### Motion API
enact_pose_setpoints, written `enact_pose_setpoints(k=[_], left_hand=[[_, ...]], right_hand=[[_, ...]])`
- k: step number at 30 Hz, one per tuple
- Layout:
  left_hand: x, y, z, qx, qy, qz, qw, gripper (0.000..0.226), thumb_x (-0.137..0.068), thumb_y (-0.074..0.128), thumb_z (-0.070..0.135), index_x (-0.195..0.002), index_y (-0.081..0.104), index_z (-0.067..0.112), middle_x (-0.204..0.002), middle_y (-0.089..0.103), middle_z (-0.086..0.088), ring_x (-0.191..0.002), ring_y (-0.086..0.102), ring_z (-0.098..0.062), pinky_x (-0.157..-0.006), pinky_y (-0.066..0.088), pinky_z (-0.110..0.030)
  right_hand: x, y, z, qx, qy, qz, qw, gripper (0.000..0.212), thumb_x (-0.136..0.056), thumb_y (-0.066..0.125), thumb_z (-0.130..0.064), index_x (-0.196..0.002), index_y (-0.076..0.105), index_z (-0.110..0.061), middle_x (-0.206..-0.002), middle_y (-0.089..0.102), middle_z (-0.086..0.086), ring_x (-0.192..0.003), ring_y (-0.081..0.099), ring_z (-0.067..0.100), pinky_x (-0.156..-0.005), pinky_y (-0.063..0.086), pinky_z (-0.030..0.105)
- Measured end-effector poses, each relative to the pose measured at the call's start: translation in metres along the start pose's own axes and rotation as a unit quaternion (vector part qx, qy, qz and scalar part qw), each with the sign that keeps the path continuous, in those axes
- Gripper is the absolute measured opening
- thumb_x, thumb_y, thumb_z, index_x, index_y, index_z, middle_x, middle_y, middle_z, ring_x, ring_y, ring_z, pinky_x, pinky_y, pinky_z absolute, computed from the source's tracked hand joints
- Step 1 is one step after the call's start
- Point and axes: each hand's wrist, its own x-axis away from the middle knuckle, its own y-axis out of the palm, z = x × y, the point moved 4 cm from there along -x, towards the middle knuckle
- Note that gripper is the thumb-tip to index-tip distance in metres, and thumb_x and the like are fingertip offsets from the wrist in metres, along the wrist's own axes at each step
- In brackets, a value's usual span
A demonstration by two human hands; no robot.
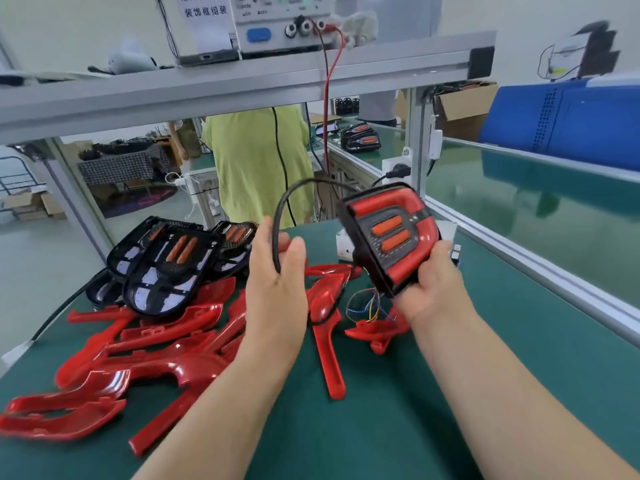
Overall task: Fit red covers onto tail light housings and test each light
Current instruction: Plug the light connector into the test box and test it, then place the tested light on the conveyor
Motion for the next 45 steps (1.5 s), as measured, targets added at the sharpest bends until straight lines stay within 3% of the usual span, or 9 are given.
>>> enact_pose_setpoints(k=[3, 6, 11, 17, 21, 26, 32, 36, 45], left_hand=[[0.009, 0.013, -0.003, -0.022, 0.001, -0.027, 0.999, 0.031, -0.102, 0.044, 0.039, -0.131, 0.047, 0.049, -0.124, 0.053, 0.027, -0.115, 0.051, 0.010, -0.106, 0.042, -0.038], [0.017, 0.031, -0.004, 0.059, -0.088, -0.066, 0.992, 0.034, -0.105, 0.037, 0.032, -0.136, 0.049, 0.043, -0.127, 0.059, 0.008, -0.114, 0.058, -0.006, -0.101, 0.047, -0.037], [0.012, 0.041, 0.017, 0.141, -0.100, -0.072, 0.982, 0.043, -0.105, 0.037, 0.031, -0.148, 0.037, 0.032, -0.119, 0.059, 0.013, -0.112, 0.060, -0.005, -0.097, 0.048, -0.034], [0.008, 0.058, 0.056, 0.115, -0.027, -0.121, 0.986, 0.041, -0.104, 0.031, 0.051, -0.118, 0.064, 0.031, -0.117, 0.070, 0.012, -0.109, 0.064, -0.006, -0.095, 0.051, -0.045], [0.021, 0.083, 0.075, 0.185, -0.034, -0.183, 0.965, 0.053, -0.104, 0.026, 0.054, -0.126, 0.063, 0.023, -0.120, 0.071, 0.004, -0.117, 0.064, -0.014, -0.101, 0.049, -0.048], [0.047, 0.133, 0.098, 0.252, -0.031, -0.275, 0.927, 0.067, -0.100, 0.024, 0.062, -0.123, 0.064, 0.014, -0.115, 0.072, -0.004, -0.106, 0.067, -0.018, -0.091, 0.055, -0.039], [0.091, 0.205, 0.120, 0.202, -0.020, -0.360, 0.911, 0.026, -0.105, 0.042, 0.030, -0.109, 0.063, 0.016, -0.098, 0.067, -0.001, -0.095, 0.060, -0.017, -0.091, 0.052, -0.046], [0.118, 0.250, 0.133, 0.231, -0.035, -0.400, 0.886, 0.031, -0.106, 0.040, 0.024, -0.129, 0.056, 0.011, -0.107, 0.065, -0.006, -0.099, 0.060, -0.018, -0.095, 0.053, -0.040], [0.171, 0.326, 0.139, 0.320, -0.146, -0.467, 0.811, 0.029, -0.106, 0.040, 0.013, -0.128, 0.057, 0.004, -0.104, 0.068, -0.009, -0.092, 0.062, -0.019, -0.089, 0.055, -0.033]], right_hand=[[0.002, 0.004, -0.016, -0.055, -0.030, -0.038, 0.997, 0.074, -0.102, 0.012, -0.061, -0.136, 0.059, -0.014, -0.127, 0.066, 0.016, -0.092, 0.067, 0.033, -0.047, 0.058, 0.041], [0.010, 0.012, -0.020, -0.052, -0.035, -0.076, 0.995, 0.077, -0.101, 0.009, -0.061, -0.141, 0.054, -0.012, -0.122, 0.066, 0.017, -0.088, 0.066, 0.034, -0.045, 0.056, 0.035], [0.021, 0.026, -0.018, -0.044, -0.032, -0.081, 0.995, 0.072, -0.102, 0.015, -0.061, -0.139, 0.055, -0.013, -0.134, 0.061, 0.017, -0.120, 0.059, 0.040, -0.063, 0.060, 0.053], [0.043, 0.023, -0.039, 0.042, -0.101, -0.042, 0.993, 0.060, -0.099, 0.034, -0.064, -0.108, 0.068, -0.016, -0.092, 0.077, 0.011, -0.080, 0.075, 0.030, -0.056, 0.060, 0.050], [0.062, 0.010, -0.084, 0.105, -0.214, 0.001, 0.971, 0.051, -0.101, 0.039, -0.057, -0.091, 0.068, -0.016, -0.073, 0.076, 0.002, -0.069, 0.075, 0.021, -0.057, 0.062, 0.042], [0.091, -0.019, -0.145, 0.104, -0.235, 0.022, 0.966, 0.050, -0.101, 0.041, -0.057, -0.097, 0.068, -0.015, -0.078, 0.077, 0.009, -0.071, 0.076, 0.027, -0.058, 0.061, 0.051], [0.132, -0.069, -0.222, 0.097, -0.289, 0.107, 0.946, 0.045, -0.100, 0.044, -0.056, -0.102, 0.064, -0.016, -0.075, 0.076, 0.008, -0.068, 0.075, 0.028, -0.057, 0.059, 0.057], [0.158, -0.099, -0.263, 0.076, -0.323, 0.134, 0.934, 0.042, -0.101, 0.043, -0.055, -0.098, 0.064, -0.019, -0.070, 0.076, 0.006, -0.063, 0.074, 0.026, -0.051, 0.058, 0.053], [0.206, -0.144, -0.337, 0.102, -0.375, 0.174, 0.905, 0.034, -0.100, 0.051, -0.043, -0.118, 0.066, -0.018, -0.103, 0.076, 0.010, -0.090, 0.074, 0.032, -0.074, 0.058, 0.059]])
